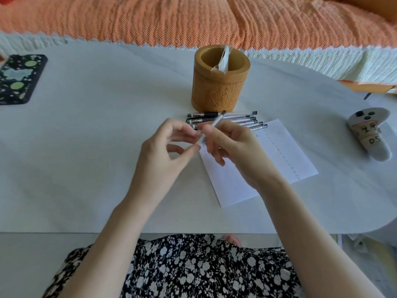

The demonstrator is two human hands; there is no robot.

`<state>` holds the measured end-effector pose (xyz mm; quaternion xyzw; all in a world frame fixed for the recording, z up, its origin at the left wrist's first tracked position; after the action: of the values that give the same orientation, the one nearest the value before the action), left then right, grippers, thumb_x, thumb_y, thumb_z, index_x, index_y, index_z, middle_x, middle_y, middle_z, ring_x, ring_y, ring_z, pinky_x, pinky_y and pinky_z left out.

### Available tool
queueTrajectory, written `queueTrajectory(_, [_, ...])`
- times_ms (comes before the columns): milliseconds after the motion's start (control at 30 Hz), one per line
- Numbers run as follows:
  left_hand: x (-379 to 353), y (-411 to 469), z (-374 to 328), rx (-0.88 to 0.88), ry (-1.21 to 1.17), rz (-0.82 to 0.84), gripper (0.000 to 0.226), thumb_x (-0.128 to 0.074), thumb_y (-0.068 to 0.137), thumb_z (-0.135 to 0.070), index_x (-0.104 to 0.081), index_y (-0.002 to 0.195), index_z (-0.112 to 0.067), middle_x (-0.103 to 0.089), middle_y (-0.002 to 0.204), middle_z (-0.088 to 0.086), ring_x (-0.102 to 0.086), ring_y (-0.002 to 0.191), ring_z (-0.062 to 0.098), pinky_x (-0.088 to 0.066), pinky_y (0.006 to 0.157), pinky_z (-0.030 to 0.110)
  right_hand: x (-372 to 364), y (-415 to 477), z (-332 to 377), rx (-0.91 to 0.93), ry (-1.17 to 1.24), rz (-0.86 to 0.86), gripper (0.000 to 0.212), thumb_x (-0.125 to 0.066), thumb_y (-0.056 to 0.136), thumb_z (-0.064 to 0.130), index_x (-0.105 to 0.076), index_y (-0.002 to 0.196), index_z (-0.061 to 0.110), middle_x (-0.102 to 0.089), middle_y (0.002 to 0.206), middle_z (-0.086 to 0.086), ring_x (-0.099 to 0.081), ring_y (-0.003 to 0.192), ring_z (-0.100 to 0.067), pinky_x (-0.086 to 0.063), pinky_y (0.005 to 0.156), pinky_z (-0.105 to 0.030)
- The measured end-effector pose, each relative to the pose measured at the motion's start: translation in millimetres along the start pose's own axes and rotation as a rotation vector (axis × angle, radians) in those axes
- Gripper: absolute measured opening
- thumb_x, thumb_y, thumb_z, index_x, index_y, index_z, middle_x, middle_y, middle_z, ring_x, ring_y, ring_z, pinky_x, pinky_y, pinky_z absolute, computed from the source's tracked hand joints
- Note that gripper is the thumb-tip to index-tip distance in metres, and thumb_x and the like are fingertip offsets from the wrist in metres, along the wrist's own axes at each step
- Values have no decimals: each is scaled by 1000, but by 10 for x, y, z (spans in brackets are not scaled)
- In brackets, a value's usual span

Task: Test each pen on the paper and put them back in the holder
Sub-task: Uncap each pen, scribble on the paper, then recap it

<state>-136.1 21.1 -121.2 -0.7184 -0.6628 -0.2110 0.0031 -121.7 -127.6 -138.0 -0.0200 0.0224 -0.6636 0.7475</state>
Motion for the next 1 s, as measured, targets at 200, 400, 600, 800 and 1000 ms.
queueTrajectory(200, [-102, -1, 110, 85, 54, 20, 22, -65, 84, -19, -57, 105, -19, -67, 93, -8, -64, 80, 3, -47, 72, 13, 147, 11, 17, 40, 150, -142, 13, -58, 92, 10, -59, 90, -2, -59, 61, -5, -47, 48, -16, -40, 46, -23])
queueTrajectory(400, [-206, -26, 49, 28, 219, 146, 17, -48, 95, -21, -64, 100, -16, -60, 76, -12, -54, 69, -3, -36, 62, 6, 178, -3, 32, 82, 151, -192, 19, -58, 93, 14, -60, 91, -5, -58, 60, -5, -46, 45, -15, -39, 46, -23])
queueTrajectory(600, [-264, -45, 49, 37, 331, 131, 21, -38, 98, -30, -56, 96, -20, -47, 59, -11, -45, 55, 4, -29, 50, 20, 198, -10, 15, 92, 128, -195, 18, -56, 94, 16, -60, 87, 0, -59, 62, -6, -48, 49, -18, -40, 47, -24])
queueTrajectory(800, [-253, -12, 48, 77, 264, 131, 20, -42, 97, -35, -59, 98, -25, -51, 53, -23, -41, 49, 7, -26, 47, 20, 225, -25, 49, 114, 187, -168, 16, -54, 95, 17, -56, 87, 4, -59, 64, -7, -48, 52, -20, -41, 49, -25])
queueTrajectory(1000, [-300, -63, 82, 96, 230, 161, 25, -43, 94, -46, -60, 98, -29, -64, 68, -9, -57, 63, 9, -47, 63, 29, 96, -45, -19, -42, 209, 46, 23, -68, 81, 9, -46, 76, 15, -49, 59, -2, -36, 45, -11, -29, 41, -20])
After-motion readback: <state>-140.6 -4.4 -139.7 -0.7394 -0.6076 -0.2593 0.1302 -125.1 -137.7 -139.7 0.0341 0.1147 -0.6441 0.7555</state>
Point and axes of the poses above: each hand's wrist, its own y-axis towards the middle knuckle, its own x-axis out of the back of the hand, z = x × y, the point moved 5 cm from there along y, towards the middle knuckle
